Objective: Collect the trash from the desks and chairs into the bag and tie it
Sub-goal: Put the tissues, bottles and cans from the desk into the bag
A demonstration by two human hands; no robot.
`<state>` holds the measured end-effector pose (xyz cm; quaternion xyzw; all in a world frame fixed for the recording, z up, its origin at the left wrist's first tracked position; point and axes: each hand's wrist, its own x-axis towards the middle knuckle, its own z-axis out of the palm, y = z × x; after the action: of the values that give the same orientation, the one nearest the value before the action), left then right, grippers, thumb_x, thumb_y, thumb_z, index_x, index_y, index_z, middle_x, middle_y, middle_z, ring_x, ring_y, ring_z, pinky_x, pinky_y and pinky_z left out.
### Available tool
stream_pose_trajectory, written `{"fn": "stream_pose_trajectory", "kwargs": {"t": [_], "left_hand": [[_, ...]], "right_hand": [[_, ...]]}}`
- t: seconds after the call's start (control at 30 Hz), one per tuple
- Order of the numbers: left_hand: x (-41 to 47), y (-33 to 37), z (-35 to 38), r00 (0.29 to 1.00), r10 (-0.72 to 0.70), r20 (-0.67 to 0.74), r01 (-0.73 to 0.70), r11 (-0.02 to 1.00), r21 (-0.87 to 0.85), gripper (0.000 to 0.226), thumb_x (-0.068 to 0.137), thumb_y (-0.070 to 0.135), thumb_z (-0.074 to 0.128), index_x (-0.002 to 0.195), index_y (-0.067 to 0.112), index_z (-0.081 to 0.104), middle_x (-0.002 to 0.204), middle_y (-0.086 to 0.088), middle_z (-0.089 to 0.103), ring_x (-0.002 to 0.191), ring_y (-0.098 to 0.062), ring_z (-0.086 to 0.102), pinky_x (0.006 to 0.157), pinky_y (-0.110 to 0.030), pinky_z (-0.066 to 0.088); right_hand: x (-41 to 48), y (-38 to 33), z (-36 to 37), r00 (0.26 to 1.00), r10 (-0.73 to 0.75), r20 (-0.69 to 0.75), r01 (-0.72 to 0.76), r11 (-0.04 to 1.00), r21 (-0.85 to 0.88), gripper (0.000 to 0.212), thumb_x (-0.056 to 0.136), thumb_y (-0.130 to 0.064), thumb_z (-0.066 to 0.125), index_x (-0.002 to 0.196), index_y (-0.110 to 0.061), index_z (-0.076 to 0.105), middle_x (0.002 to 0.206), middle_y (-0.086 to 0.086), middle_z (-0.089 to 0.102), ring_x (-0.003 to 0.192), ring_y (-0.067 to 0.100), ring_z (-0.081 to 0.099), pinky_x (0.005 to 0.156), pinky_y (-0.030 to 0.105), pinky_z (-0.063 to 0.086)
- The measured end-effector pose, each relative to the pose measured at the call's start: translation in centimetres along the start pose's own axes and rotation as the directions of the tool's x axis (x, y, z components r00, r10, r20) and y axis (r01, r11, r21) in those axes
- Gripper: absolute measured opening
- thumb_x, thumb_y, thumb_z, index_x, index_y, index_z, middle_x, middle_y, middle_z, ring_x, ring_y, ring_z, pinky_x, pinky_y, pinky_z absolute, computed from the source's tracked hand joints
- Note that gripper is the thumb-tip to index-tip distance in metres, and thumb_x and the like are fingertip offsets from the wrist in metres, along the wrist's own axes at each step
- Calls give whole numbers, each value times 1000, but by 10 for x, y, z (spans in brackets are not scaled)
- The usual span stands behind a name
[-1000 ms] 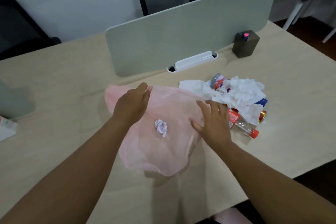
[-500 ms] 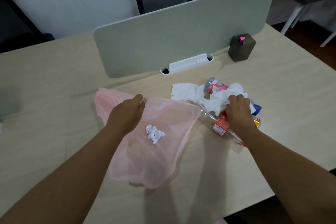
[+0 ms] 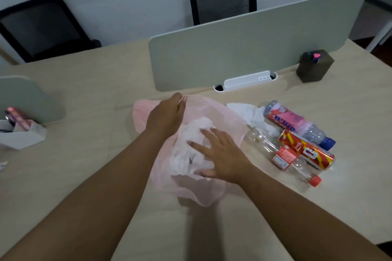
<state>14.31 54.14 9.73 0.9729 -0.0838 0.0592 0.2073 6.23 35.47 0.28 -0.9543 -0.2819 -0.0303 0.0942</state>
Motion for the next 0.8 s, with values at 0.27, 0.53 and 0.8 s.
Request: {"fn": "stream_pose_trajectory", "kwargs": {"t": [0.27,0.53,0.8], "left_hand": [[4,-4,21,999,30,33,-31,999,17,35,105,42,28,88,15,45,73,-11,58,71,-36,55,57,-35,35],[10,-10,28,998,5,63,-9,998,56,36,104,41,29,84,13,41,72,-12,58,70,-37,55,57,-36,38],[8,-4,21,1000,1,8,-1,1000,4,31,105,39,29,87,18,42,73,-11,59,68,-35,55,57,-36,40]], "right_hand": [[-85,98,-5,804,594,-28,-586,783,-208,86,73,-71,39,147,-26,39,134,19,52,114,42,53,92,52,47],[-80,58,-8,811,583,36,-580,796,171,83,75,-50,62,148,-29,28,122,6,53,103,25,55,78,39,54],[47,-15,0,873,381,304,-476,799,367,88,81,-63,59,152,-37,14,136,10,43,118,29,46,97,42,45]]}}
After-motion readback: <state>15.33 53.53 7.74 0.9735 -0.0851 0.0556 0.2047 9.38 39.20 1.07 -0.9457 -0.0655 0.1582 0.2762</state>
